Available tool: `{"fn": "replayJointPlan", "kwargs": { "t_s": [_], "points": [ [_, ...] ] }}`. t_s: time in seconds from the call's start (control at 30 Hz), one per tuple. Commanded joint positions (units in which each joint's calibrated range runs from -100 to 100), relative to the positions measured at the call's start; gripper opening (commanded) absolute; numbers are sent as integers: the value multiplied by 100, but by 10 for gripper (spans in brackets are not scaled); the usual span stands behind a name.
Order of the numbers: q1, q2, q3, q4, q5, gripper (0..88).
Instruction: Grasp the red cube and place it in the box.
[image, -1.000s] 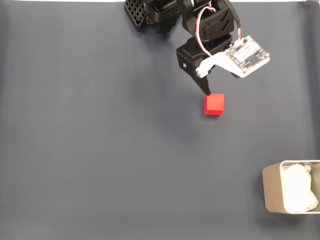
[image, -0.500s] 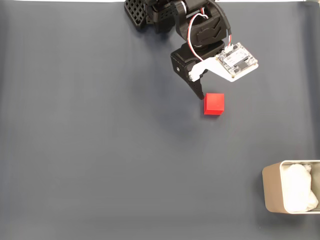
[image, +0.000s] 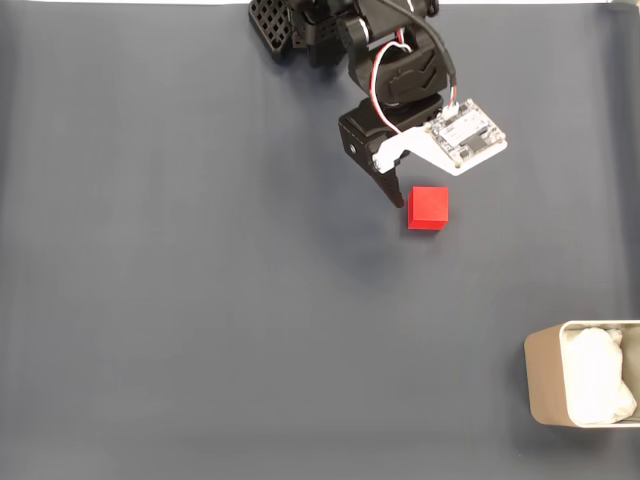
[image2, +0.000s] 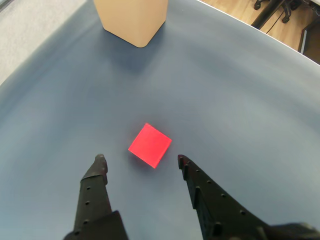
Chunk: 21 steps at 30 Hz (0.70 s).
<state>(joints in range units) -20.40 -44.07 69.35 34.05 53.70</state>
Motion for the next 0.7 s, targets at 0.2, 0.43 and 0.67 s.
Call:
{"fn": "replayJointPlan", "kwargs": {
  "t_s": [0.2,0.43,0.67],
  "points": [
    [16,586,-83,-610,54,338],
    [-27,828,-92,-807,44,341],
    [-69,976,-92,-864,44,342]
  ]
}}
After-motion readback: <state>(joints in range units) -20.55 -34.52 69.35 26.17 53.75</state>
